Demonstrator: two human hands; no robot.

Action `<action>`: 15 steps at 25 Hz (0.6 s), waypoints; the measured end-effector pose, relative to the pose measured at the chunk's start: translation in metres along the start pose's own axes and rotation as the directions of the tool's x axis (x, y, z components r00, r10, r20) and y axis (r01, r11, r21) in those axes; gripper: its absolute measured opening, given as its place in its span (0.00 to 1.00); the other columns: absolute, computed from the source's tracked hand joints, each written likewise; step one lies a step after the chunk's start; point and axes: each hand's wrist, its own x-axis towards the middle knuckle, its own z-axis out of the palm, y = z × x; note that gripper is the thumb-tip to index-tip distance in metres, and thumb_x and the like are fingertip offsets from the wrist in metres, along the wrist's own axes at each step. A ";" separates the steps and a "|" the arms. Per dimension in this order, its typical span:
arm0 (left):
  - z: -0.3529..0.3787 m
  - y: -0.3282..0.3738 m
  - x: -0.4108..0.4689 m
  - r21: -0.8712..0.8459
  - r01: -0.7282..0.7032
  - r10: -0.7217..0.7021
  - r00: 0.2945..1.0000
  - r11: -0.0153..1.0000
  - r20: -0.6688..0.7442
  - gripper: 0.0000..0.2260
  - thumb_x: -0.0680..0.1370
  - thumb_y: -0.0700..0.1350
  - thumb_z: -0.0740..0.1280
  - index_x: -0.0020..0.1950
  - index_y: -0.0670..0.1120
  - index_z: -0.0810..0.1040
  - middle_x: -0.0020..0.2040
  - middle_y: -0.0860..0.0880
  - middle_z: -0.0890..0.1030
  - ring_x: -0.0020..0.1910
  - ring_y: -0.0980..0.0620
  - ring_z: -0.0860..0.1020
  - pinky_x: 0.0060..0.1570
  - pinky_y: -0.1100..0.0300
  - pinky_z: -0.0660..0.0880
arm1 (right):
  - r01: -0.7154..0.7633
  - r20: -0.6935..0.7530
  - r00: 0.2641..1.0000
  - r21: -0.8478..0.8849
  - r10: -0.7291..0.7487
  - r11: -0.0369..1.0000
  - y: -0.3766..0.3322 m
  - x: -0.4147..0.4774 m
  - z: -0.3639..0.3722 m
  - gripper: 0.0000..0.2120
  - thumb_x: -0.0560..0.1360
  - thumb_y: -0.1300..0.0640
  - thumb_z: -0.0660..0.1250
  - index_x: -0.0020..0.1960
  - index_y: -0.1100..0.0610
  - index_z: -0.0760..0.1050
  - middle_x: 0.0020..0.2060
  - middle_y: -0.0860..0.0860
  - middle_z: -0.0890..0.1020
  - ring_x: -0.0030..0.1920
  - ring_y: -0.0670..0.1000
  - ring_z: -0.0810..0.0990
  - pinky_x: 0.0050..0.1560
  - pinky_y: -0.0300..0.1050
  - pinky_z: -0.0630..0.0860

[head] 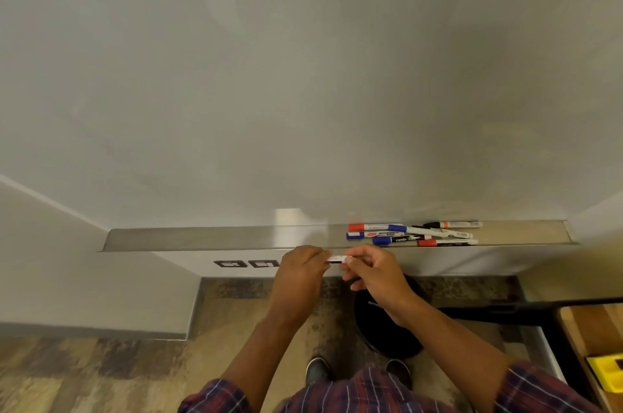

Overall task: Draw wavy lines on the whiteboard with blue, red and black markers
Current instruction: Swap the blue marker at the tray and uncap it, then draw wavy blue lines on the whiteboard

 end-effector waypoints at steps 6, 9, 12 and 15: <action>0.025 -0.061 0.020 0.059 0.074 -0.084 0.975 0.996 0.204 0.21 0.72 0.34 0.80 0.64 0.44 0.85 0.55 0.45 0.86 0.52 0.46 0.84 0.53 0.55 0.81 | 0.067 -0.031 0.995 -0.514 -0.097 0.855 0.030 0.052 0.013 0.16 0.85 0.53 0.62 0.71 0.55 0.74 0.66 0.52 0.80 0.66 0.52 0.78 0.69 0.48 0.75; 0.032 -0.087 0.029 0.092 0.088 -0.112 0.944 0.992 0.309 0.29 0.70 0.29 0.78 0.69 0.46 0.82 0.56 0.44 0.85 0.53 0.44 0.82 0.52 0.53 0.80 | 0.115 0.033 0.988 -0.812 -0.151 0.572 0.046 0.068 0.009 0.19 0.84 0.53 0.63 0.73 0.55 0.71 0.70 0.52 0.78 0.69 0.53 0.76 0.72 0.50 0.71; 0.042 -0.103 0.035 0.109 0.102 -0.135 0.922 0.989 0.363 0.26 0.74 0.32 0.76 0.71 0.45 0.81 0.59 0.44 0.84 0.58 0.43 0.81 0.59 0.53 0.80 | 0.151 0.092 0.982 -0.910 -0.165 0.387 0.058 0.075 0.007 0.23 0.83 0.52 0.62 0.77 0.55 0.67 0.74 0.52 0.73 0.75 0.53 0.70 0.77 0.51 0.64; 0.052 -0.112 0.035 0.094 0.132 -0.157 0.917 0.987 0.366 0.22 0.76 0.33 0.75 0.70 0.44 0.81 0.58 0.43 0.84 0.59 0.43 0.81 0.61 0.52 0.79 | 0.140 0.098 0.986 -0.930 -0.138 0.340 0.063 0.077 0.009 0.26 0.84 0.52 0.59 0.80 0.55 0.62 0.78 0.51 0.68 0.78 0.53 0.65 0.79 0.52 0.58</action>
